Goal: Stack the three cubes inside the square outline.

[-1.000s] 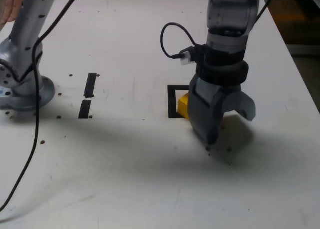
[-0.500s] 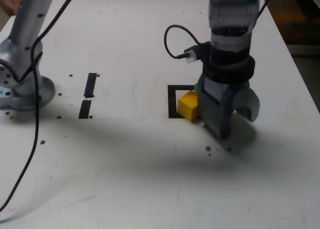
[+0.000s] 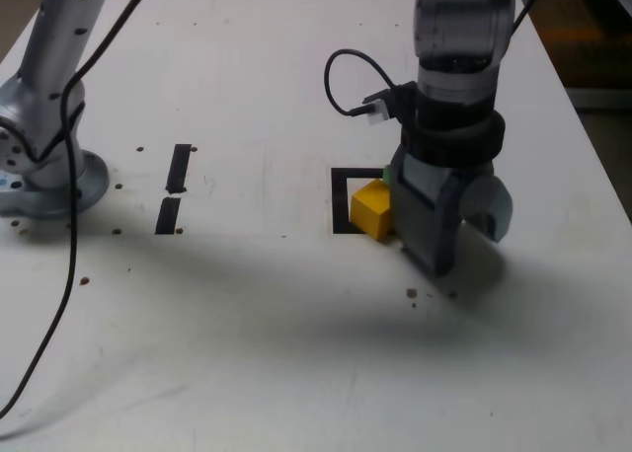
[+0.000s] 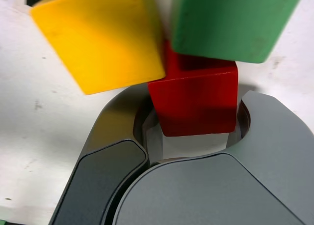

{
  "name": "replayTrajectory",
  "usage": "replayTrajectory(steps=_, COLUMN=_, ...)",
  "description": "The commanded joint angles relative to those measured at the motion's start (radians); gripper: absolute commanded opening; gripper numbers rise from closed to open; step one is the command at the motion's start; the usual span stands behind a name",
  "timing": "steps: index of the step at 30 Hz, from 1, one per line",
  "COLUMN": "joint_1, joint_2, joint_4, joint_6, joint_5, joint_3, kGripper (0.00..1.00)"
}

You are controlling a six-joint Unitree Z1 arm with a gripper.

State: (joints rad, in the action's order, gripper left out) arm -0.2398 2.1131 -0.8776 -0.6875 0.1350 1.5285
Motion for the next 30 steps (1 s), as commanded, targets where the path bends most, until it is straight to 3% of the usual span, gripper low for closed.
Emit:
replayTrajectory(steps=1, joint_1=-0.011, joint_2=-0.026, joint_4=-0.018, joint_6=-0.006, joint_5=-0.008, joint_3=0.016, kGripper=0.12)
replayTrajectory(steps=16, joint_1=-0.064, joint_2=-0.18, joint_4=-0.202, joint_6=-0.065, joint_5=-0.149, joint_3=0.097, kGripper=0.12)
replayTrajectory(steps=30, joint_1=0.018, joint_2=-0.303, joint_4=-0.282, joint_6=-0.045, joint_5=-0.172, joint_3=-0.161, kGripper=0.12)
